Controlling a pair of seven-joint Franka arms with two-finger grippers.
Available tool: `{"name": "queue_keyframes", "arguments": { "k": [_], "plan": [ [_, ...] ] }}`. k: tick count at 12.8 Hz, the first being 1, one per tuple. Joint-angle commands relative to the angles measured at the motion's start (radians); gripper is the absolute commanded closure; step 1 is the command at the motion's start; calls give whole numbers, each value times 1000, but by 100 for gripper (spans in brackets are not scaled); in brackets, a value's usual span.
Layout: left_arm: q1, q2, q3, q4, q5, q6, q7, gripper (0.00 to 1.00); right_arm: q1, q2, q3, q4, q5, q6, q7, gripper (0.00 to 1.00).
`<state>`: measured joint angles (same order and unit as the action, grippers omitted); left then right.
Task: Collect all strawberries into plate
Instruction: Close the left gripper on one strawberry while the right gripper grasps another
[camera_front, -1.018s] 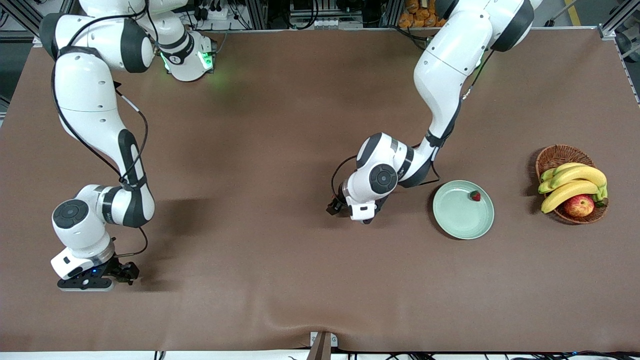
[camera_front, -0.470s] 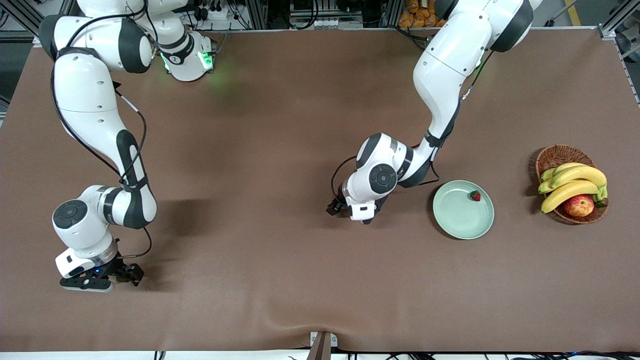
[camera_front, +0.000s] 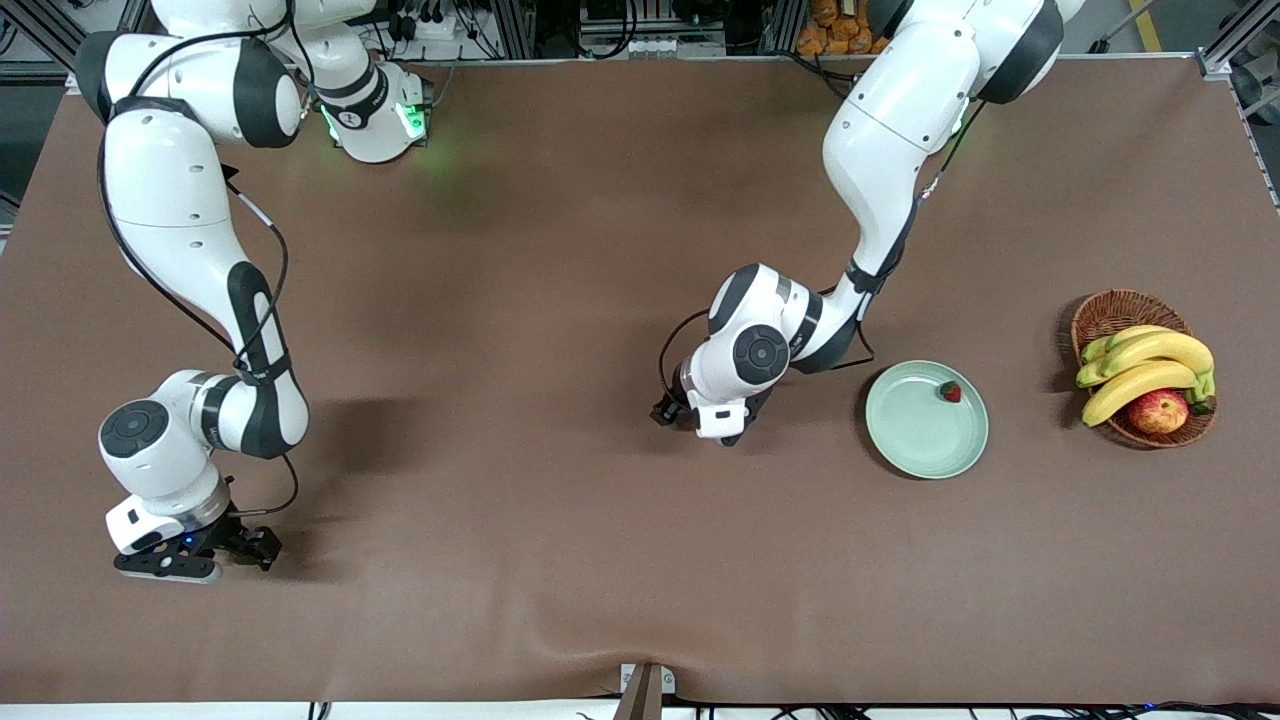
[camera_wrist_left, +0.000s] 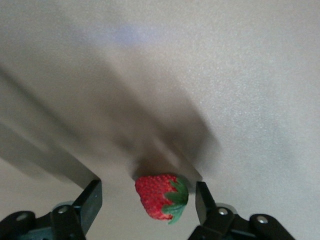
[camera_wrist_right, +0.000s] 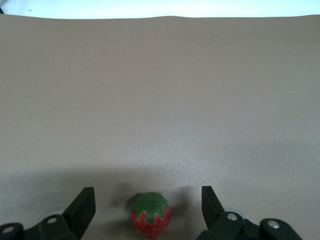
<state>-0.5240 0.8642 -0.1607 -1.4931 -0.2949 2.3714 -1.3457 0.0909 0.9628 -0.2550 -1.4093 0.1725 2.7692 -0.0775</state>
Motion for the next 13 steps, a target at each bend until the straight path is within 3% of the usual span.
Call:
{"name": "queue_keyframes", "arguments": {
  "k": [1,3,7,9,11,13],
  "plan": [
    [-11,12,9,16,7,12,-16,45,-19,5,19,10,5,4,5,29],
    [-11,12,9,16,7,12,-16,46,-20,5,19,10,7,4,7,38],
    [-1,10,9,17,5,12,-6,54,-19,7,19,6,7,3,5,39],
    [1,10,9,17,5,12,-4,62,-17,5,22,-11,7,4,7,39],
    [1,10,9,17,5,12,-10,78,-16,5,22,-22,7,4,7,40],
    [2,6,9,19,3,12,-16,80,-14,2,22,-25,7,3,7,46]
  ]
}}
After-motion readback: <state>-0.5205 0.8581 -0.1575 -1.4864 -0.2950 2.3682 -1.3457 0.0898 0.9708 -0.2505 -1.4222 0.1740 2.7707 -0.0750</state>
